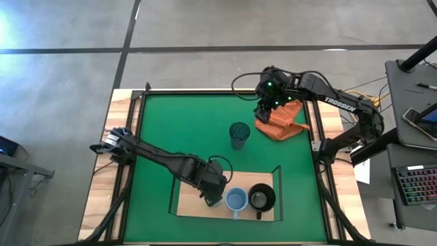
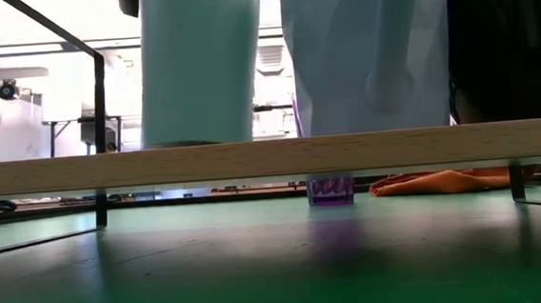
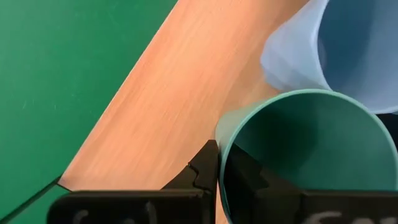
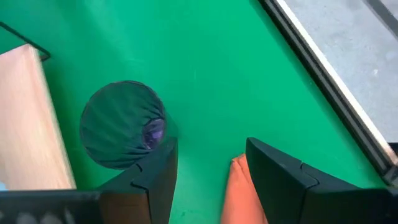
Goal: Stack small to large cups/mugs on shelf
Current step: Put the green cup on the shelf, then put the violet cup on the shelf
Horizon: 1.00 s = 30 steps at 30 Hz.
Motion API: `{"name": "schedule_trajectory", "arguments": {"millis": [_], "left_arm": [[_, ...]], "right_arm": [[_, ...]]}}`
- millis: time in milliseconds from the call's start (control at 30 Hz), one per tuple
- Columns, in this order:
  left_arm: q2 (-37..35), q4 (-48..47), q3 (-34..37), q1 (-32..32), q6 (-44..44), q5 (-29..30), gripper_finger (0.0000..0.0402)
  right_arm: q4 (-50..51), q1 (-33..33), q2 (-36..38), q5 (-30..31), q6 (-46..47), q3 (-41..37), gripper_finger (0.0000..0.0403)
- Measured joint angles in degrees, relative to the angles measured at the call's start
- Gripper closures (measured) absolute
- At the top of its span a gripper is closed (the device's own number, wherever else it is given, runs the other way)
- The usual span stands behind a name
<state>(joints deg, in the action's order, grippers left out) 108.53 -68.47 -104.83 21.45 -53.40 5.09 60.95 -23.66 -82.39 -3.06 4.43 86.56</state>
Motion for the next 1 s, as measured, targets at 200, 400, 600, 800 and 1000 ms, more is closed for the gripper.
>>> {"name": "schedule_trajectory", "arguments": {"millis": [200, 400, 600, 800, 1000], "left_arm": [[0.0, -0.1, 0.2, 1.1, -3.2, 2.9, 0.0378], [0.0, -0.1, 0.2, 2.0, -6.3, 3.9, 0.0349], [-0.4, -0.1, 0.2, 3.7, -9.3, 2.4, 0.0343], [-3.9, -1.1, -1.9, 4.2, -12.3, 5.8, 0.0342], [-5.7, -8.1, -1.6, 4.2, -14.0, 5.9, 0.0342]], "right_arm": [[-1.2, 0.0, 0.0, -1.5, -0.7, 0.0, 0.0220], [-1.7, 0.0, 0.0, -1.5, -1.2, 0.0, 0.0220], [-0.7, 0.0, 0.0, -1.7, -1.5, -0.4, 0.0220], [-3.0, -0.3, 0.0, -6.0, -1.5, -4.6, 0.0220], [-5.3, -0.4, -0.2, -7.9, -0.4, -7.5, 0.0220]]}}
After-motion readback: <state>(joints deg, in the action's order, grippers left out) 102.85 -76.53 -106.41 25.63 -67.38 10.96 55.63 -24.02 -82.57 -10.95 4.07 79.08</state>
